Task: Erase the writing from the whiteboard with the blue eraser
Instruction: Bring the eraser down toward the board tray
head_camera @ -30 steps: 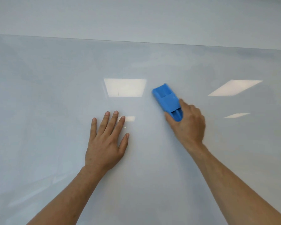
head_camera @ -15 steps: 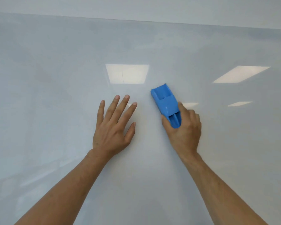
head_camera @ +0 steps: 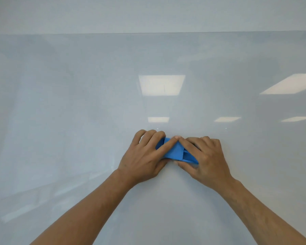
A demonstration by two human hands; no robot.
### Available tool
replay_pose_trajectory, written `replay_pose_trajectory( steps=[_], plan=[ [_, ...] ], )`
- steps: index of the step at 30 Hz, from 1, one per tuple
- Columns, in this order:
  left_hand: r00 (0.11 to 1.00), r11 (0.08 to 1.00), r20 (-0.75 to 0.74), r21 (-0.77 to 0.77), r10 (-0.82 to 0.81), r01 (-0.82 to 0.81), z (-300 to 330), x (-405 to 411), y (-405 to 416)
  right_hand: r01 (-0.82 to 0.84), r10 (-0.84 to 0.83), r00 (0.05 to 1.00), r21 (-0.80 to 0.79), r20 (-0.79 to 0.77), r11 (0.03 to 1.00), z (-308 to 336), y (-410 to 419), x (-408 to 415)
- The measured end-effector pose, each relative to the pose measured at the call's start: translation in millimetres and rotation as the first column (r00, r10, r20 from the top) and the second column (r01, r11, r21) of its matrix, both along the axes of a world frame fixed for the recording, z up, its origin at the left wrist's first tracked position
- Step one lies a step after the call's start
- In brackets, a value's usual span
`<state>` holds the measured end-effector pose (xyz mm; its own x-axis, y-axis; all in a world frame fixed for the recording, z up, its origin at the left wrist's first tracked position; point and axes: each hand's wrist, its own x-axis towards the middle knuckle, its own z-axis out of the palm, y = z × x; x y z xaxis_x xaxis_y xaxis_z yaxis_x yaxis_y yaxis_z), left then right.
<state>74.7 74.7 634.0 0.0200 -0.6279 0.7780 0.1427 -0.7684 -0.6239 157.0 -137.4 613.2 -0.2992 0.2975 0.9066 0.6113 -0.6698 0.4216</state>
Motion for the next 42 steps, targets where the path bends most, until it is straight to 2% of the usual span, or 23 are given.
replay_pose_trajectory(
  steps=[2,5,10,12,15,17,19,21,25,27,29,32,35,39,42],
  plan=[
    [1.0,0.999,-0.006,0.013,0.031,-0.031,0.3,-4.0,4.8,-0.027,0.029,0.999,0.044,-0.034,0.999,0.7,-0.2,1.9],
    [1.0,0.998,0.012,-0.053,0.021,-0.02,3.6,-9.2,20.4,-0.012,0.032,0.996,0.217,-0.086,0.976,1.5,5.9,5.3],
    [0.997,0.942,0.079,-0.334,0.002,0.025,25.2,-29.1,69.2,0.112,-0.094,0.993,0.322,-0.071,0.94,-0.3,19.8,12.8],
    [0.991,0.861,0.133,-0.504,0.001,0.067,36.0,-39.1,94.3,0.125,-0.11,0.992,0.324,-0.062,0.938,-0.8,20.4,15.9],
    [0.977,0.627,0.211,-0.763,0.017,0.154,44.9,-51.7,132.0,0.125,-0.116,0.992,0.334,-0.049,0.934,-0.4,20.8,17.8],
    [0.963,0.469,0.268,-0.855,0.032,0.222,43.6,-55.7,146.6,0.119,-0.114,0.993,0.345,-0.036,0.931,-0.1,22.1,18.8],
    [0.953,0.397,0.303,-0.877,0.018,0.271,36.2,-55.9,149.0,0.121,-0.117,0.993,0.345,-0.03,0.931,-0.5,21.9,18.9],
    [0.955,0.44,0.294,-0.852,-0.042,0.282,24.1,-54.4,146.8,0.134,-0.124,0.991,0.343,-0.049,0.93,0.3,22.7,15.9],
    [0.982,0.746,0.141,-0.639,-0.126,0.188,-27.9,-53.3,140.3,0.108,-0.054,0.985,0.346,-0.163,0.932,-9.1,39.0,-5.2],
    [0.993,0.862,0.039,-0.495,-0.11,0.114,-64.1,-52.5,135.6,0.024,0.019,0.989,0.282,-0.146,0.959,-27.3,59.6,-22.0],
    [0.992,0.929,-0.058,-0.361,-0.114,0.085,-103.4,-51.7,129.1,-0.071,0.088,0.99,0.147,-0.111,0.987,-57.4,82.9,-38.8],
    [0.975,0.971,-0.192,-0.228,-0.115,0.07,-161.8,-54.7,119.5,-0.139,0.126,0.98,-0.081,-0.151,0.987,-112.1,107.1,-56.6],
    [0.941,0.978,-0.317,-0.203,-0.12,0.056,-217.8,-61.2,111.5,-0.129,0.074,0.973,-0.249,-0.22,0.96,-177.0,116.2,-64.7],
    [0.896,0.962,-0.398,-0.256,-0.197,0.098,-273.4,-72.6,107.8,-0.123,0.03,0.956,-0.308,-0.291,0.944,-249.4,112.9,-74.6],
    [0.846,0.932,-0.447,-0.331,-0.292,0.148,-311.3,-84.7,99.1,-0.157,0.06,0.943,-0.278,-0.327,0.948,-296.9,101.0,-88.0]
  ],
)
